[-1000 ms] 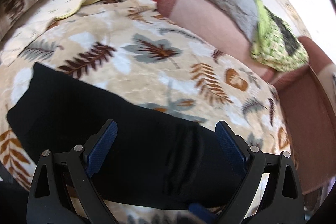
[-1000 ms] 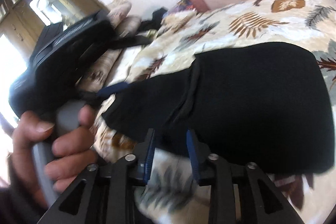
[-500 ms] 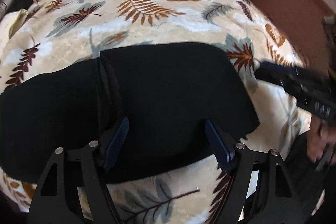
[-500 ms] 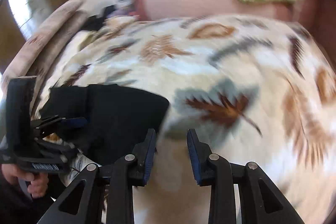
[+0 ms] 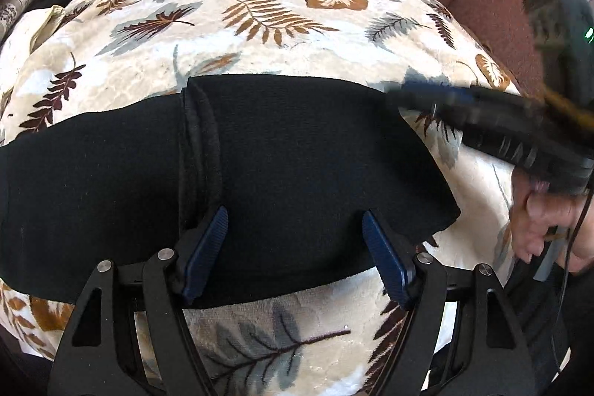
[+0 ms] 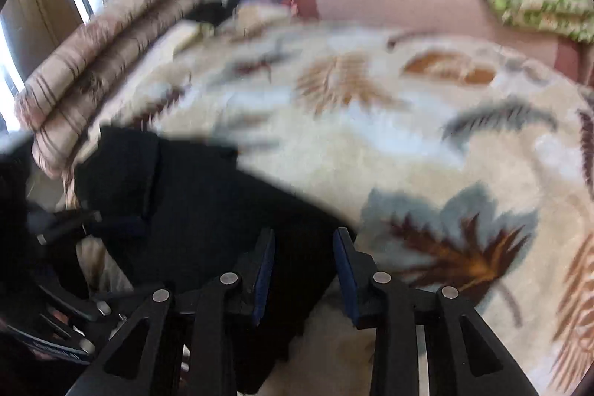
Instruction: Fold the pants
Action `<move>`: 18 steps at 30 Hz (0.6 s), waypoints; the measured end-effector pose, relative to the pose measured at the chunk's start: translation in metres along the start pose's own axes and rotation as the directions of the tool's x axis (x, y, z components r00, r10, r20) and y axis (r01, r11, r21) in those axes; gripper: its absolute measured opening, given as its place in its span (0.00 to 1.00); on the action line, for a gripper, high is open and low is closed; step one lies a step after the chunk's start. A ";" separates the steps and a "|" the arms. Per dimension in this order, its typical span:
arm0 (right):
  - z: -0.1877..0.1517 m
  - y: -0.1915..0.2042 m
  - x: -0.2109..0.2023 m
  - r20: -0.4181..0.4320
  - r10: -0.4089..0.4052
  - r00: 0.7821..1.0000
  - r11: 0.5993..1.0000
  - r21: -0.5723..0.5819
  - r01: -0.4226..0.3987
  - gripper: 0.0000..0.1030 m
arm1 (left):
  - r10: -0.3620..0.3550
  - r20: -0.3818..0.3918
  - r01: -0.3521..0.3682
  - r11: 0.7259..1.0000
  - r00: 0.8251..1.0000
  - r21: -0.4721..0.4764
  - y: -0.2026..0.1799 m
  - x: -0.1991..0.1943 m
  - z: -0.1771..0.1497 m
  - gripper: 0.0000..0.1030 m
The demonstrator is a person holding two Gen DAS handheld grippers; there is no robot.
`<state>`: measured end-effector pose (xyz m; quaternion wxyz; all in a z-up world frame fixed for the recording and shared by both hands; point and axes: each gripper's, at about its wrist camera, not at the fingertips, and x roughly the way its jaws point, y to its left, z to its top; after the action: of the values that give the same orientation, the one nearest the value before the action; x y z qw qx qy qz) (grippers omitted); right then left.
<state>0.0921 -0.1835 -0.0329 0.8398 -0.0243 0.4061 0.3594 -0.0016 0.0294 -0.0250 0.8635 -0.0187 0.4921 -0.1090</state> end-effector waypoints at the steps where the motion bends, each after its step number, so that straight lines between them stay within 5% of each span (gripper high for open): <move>1: 0.006 -0.001 -0.005 0.053 0.001 0.999 1.000 0.002 -0.001 0.31 | 0.000 0.002 0.000 1.000 1.000 0.000 0.000 0.000 0.000 0.74; 3: 0.010 -0.002 -0.001 0.064 0.004 0.998 1.000 0.021 -0.006 0.31 | -0.003 0.004 0.003 1.000 1.000 -0.001 0.000 0.000 0.000 0.74; 5: 0.005 -0.002 0.034 -0.085 0.036 0.996 0.999 0.039 -0.033 0.32 | -0.016 0.008 0.016 1.000 1.000 -0.012 0.003 -0.001 0.000 0.74; 14: -0.011 0.016 -0.021 0.027 -0.032 0.999 0.999 0.027 0.031 0.32 | -0.137 0.035 0.140 0.984 0.990 -0.108 0.026 -0.016 -0.002 0.74; 18: -0.035 0.034 -0.023 -0.048 -0.019 0.999 1.000 -0.023 0.017 0.32 | -0.181 0.041 0.185 0.972 0.983 -0.144 0.034 -0.017 -0.002 0.74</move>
<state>0.0379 -0.1839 -0.0318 0.8327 -0.0459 0.4219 0.3556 -0.0059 0.0665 -0.0159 0.8528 -0.1292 0.4829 -0.1512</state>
